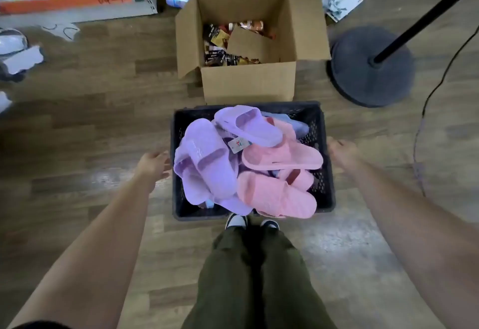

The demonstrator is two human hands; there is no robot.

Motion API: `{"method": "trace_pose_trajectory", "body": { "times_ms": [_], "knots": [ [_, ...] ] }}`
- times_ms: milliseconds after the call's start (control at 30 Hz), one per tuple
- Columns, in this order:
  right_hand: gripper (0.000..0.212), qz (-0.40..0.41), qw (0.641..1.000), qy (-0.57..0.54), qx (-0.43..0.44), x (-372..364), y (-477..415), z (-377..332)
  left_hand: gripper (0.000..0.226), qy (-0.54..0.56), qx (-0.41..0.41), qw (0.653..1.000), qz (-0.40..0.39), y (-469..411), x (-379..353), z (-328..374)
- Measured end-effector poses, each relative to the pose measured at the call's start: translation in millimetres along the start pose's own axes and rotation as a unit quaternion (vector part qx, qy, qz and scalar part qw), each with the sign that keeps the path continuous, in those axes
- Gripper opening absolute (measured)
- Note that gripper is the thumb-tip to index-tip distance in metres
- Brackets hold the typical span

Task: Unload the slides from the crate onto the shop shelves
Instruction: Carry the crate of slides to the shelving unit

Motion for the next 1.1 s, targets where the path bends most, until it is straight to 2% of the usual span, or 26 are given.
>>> {"method": "trace_pose_trajectory", "body": {
  "times_ms": [67,133,233,367,500,533,700,767,900,967,1100],
  "knots": [
    [0.054,0.009,1.0,-0.024,-0.012,-11.9,-22.9,11.3,0.014,0.003,-0.014,0.998,0.054,-28.0,6.1,-8.2],
    [0.054,0.009,0.998,-0.045,-0.038,-25.1,-40.6,25.8,0.024,-0.012,-0.008,0.997,0.076,-57.5,7.5,-23.2],
    [0.053,0.035,0.996,-0.058,-0.054,-33.1,-67.2,37.7,0.033,-0.024,0.004,0.999,0.037,-92.1,-7.7,-39.2],
    [0.056,0.049,0.989,-0.12,-0.076,-42.5,-88.8,44.0,0.022,0.004,0.025,1.0,-0.014,-115.6,-24.1,-50.9],
    [0.079,0.023,0.98,-0.173,-0.094,-53.1,-113.6,65.9,0.026,-0.035,0.048,0.998,-0.031,-127.3,-27.6,-55.4],
    [0.079,0.017,0.977,-0.189,-0.099,-56.4,-131.7,83.4,0.024,-0.049,0.057,0.997,-0.028,-130.7,-28.0,-57.5],
    [0.05,-0.008,0.958,-0.271,-0.095,-65.1,-120.8,68.8,0.014,-0.1,0.068,0.992,-0.042,-150.9,-31.4,-63.8],
    [0.049,-0.039,0.958,-0.269,-0.087,-70.3,-118.8,59.9,0.007,-0.067,0.063,0.993,-0.073,-155.3,-33.0,-66.7],
    [0.062,-0.099,0.956,-0.26,-0.096,-76.7,-122.9,54.9,0.021,0.05,0.072,0.989,-0.118,-152.4,-40.4,-75.7],
    [0.06,-0.107,0.957,-0.249,-0.1,-78.2,-122.8,54.6,0.024,0.09,0.094,0.984,-0.123,-149.3,-43.7,-84.2],
    [0.051,-0.111,0.953,-0.264,-0.098,-81.7,-117.3,54.0,0.041,0.091,0.121,0.982,-0.111,-147.8,-37.3,-100.2]
  ]
}}
Point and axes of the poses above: each hand's wrist, its own y-axis away from the middle knuckle, its own x-axis out of the back of the hand, z = x × y, the point moved 10 cm from there along -y, towards the middle knuckle, and after that the axes turned 2 degrees about y, right-handed, at the moved point
